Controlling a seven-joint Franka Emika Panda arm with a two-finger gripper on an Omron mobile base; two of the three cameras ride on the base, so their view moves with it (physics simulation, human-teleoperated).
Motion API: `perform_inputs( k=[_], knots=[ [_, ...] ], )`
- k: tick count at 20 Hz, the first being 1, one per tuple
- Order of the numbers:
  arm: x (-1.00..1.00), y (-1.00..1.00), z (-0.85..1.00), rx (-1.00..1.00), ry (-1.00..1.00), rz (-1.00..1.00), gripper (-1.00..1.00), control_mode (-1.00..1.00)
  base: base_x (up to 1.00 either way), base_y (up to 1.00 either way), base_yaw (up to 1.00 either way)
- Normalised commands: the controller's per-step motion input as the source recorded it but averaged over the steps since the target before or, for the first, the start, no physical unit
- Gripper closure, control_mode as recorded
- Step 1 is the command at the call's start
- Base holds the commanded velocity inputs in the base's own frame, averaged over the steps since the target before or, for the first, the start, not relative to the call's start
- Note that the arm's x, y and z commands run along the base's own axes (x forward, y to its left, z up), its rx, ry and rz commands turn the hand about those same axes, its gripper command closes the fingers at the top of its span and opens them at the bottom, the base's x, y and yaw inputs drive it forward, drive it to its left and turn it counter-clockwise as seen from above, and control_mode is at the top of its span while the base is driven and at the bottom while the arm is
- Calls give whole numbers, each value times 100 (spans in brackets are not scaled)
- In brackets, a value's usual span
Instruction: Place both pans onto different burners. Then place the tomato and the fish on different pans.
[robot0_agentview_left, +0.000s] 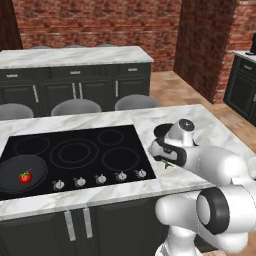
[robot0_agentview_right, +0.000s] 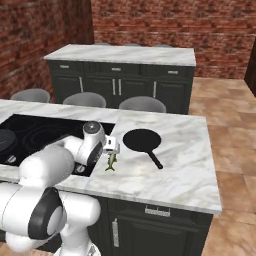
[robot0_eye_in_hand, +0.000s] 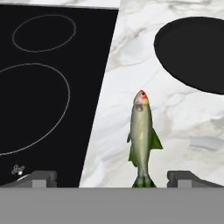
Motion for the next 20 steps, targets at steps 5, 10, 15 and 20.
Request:
perform_inputs(
  k=[5, 10, 15, 20],
  knots=[
    [37, -43, 0, -3, 2, -1, -100, -100, 0, 0, 0],
    [38, -38, -2, -4, 3, -1, -100, -100, 0, 0, 0],
    [28, -34, -5, -4, 1, 0, -100, -100, 0, 0, 0],
    [15, -39, -7, 0, 0, 0, -100, -100, 0, 0, 0]
  ],
)
